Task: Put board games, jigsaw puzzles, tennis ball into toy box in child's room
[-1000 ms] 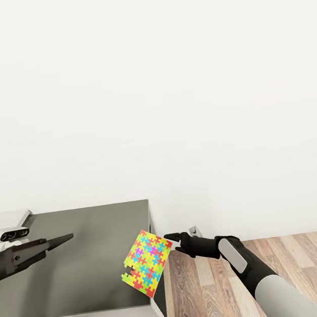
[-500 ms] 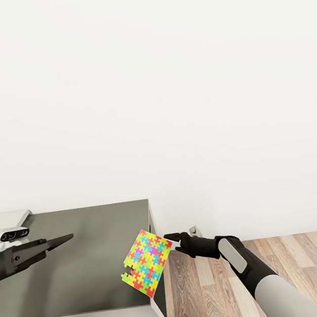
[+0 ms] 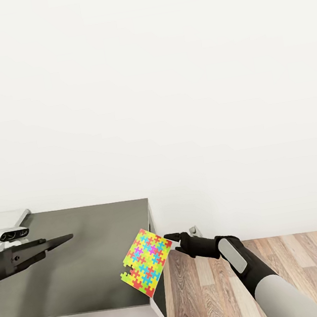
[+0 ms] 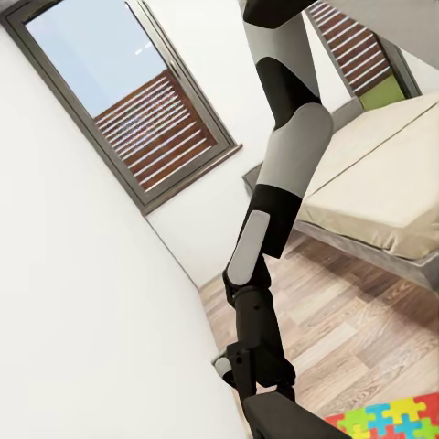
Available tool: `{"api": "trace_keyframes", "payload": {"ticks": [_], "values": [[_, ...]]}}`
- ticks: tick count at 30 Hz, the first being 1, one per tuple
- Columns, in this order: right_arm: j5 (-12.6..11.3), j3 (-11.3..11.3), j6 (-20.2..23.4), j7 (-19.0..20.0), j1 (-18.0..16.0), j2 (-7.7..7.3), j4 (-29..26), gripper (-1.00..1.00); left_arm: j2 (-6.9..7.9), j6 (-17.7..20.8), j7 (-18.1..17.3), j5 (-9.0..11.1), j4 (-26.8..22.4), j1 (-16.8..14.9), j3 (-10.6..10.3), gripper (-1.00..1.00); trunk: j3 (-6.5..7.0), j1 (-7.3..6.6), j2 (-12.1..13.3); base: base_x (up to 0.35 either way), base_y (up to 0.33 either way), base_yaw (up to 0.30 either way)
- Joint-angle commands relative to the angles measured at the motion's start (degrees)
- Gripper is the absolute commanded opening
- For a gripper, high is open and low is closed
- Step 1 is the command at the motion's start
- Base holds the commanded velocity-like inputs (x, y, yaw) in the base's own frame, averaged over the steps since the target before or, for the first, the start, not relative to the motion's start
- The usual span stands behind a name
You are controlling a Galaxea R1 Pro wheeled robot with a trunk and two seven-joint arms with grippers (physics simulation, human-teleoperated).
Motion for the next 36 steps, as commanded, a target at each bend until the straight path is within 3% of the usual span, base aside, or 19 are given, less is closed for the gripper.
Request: {"api": "trace_keyframes", "payload": {"ticks": [1,36], "values": [[-0.1,0.0,0.2,0.1,0.0,0.00,0.0,1.00,0.02,0.6,-0.2,0.0,0.0,0.0,0.0,1.00,-0.24,0.23,-0.4,0.000,0.000,0.000],[0.0,0.0,0.2,0.1,0.0,0.00,0.0,1.00,0.11,0.6,-0.2,0.0,0.0,0.0,0.0,1.00,-0.59,0.67,-1.3,0.000,0.036,0.000]]}}
